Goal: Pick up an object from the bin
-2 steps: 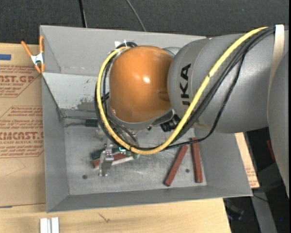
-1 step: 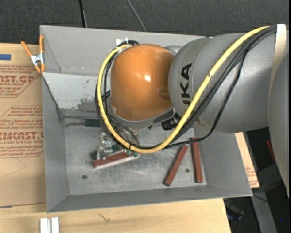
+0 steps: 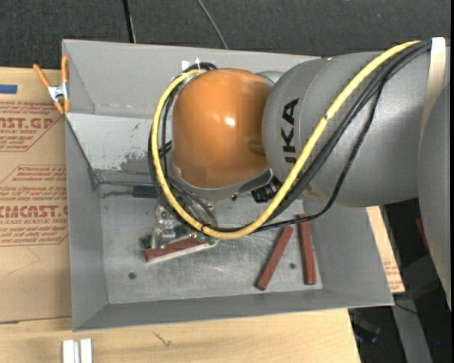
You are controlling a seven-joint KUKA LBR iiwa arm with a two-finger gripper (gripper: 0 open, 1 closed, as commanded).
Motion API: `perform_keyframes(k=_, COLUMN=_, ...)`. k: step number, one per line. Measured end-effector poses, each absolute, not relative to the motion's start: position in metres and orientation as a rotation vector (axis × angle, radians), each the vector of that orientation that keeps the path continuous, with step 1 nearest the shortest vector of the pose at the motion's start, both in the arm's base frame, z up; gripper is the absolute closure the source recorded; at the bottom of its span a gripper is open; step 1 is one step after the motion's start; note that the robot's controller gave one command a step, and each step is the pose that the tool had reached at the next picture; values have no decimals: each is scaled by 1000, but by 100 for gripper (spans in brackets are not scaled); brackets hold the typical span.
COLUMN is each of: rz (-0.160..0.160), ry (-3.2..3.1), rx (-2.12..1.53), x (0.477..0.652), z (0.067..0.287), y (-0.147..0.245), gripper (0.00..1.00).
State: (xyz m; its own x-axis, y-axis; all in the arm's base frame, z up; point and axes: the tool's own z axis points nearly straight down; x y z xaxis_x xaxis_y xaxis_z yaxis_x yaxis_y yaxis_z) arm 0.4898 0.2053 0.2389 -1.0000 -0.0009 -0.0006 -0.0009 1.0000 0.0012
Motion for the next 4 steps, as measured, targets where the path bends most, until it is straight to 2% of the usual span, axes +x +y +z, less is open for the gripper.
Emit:
perform_keyframes(k=1, rz=4, ry=3135, rx=-3, x=497, z=178, y=224, gripper=100)
perform_keyframes(k=2, rz=-1, ry=3146, rx=20, x=497, z=146, y=224, gripper=100)
perform_keyframes(k=3, rz=-2, ry=3142, rx=-115, x=502, z=194, y=225, gripper=100)
perform_keyframes(k=4, rz=3, ry=3137, rx=102, x=500, z=217, y=234, gripper=100)
